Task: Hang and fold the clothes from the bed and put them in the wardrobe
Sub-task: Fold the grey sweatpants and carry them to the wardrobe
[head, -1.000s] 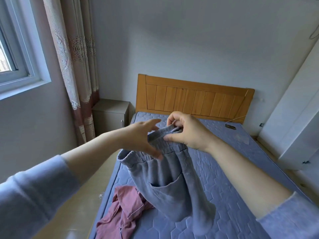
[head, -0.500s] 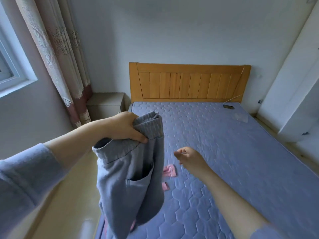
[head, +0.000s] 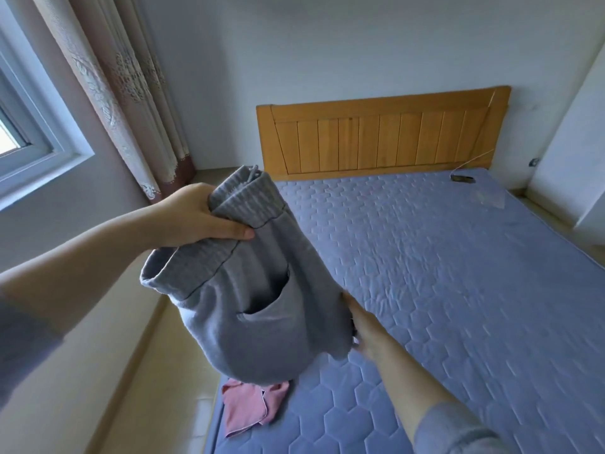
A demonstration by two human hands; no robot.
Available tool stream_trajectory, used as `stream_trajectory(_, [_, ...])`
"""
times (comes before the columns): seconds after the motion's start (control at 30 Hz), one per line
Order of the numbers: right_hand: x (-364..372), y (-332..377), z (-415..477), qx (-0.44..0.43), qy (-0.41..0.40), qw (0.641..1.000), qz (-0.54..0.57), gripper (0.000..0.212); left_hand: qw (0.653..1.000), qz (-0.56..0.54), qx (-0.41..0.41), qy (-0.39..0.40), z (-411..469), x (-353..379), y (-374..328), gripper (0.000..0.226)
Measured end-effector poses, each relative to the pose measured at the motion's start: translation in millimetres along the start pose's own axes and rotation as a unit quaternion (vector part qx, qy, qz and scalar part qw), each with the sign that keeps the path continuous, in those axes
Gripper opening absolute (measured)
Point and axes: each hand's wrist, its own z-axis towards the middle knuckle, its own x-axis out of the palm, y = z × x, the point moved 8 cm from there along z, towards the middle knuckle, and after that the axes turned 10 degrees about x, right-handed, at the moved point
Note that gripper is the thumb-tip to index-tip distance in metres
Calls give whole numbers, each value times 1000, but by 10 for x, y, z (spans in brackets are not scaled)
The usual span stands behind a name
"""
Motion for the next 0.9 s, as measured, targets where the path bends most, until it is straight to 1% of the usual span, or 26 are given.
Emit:
stream_trajectory(0.07, [-28,-122,44,32,52,998,20,63,1000,-18,-11,7,9,78,30,31])
stream_trajectory(0.13, [-152,-241,110,38,58,997,19,57,998,-47,-33,30,6,223,98,44])
stream_trajectory(0.2, [-441,-306,166,10,-2,1000,16,49,993,-85,-65,59,-6,435,228,55])
stream_trajectory(0.3, [-1078,-369,116,-50,-119,990,51,27,971,-176,-127,105,-90,960,471,62])
stream_trajectory(0.37, [-1537,-408,26,-87,-188,977,42,25,949,-231,-176,120,-188,1421,639,66])
stream_trajectory(0.43, [-1942,-455,-101,-108,-243,964,20,28,931,-268,-208,134,-295,1927,737,57])
stream_trajectory(0.5, [-2266,-508,-229,-111,-278,954,3,25,910,-310,-238,140,-398,2412,778,40])
stream_trajectory(0.53, [-2424,-541,-282,-108,-295,949,-12,22,898,-332,-250,143,-447,2639,771,36])
stream_trajectory(0.63, [-2852,-608,-350,-100,-341,932,-71,21,862,-396,-274,160,-578,3245,723,35])
stream_trajectory(0.7, [-3036,-639,-280,-91,-352,924,-115,26,841,-425,-293,161,-661,3557,738,34])
stream_trajectory(0.77, [-3109,-690,-131,-80,-358,917,-159,36,829,-442,-305,157,-762,3810,822,31])
stream_trajectory(0.9, [-2865,-948,385,-47,-315,920,-228,44,800,-468,-353,126,-1136,4185,1312,23])
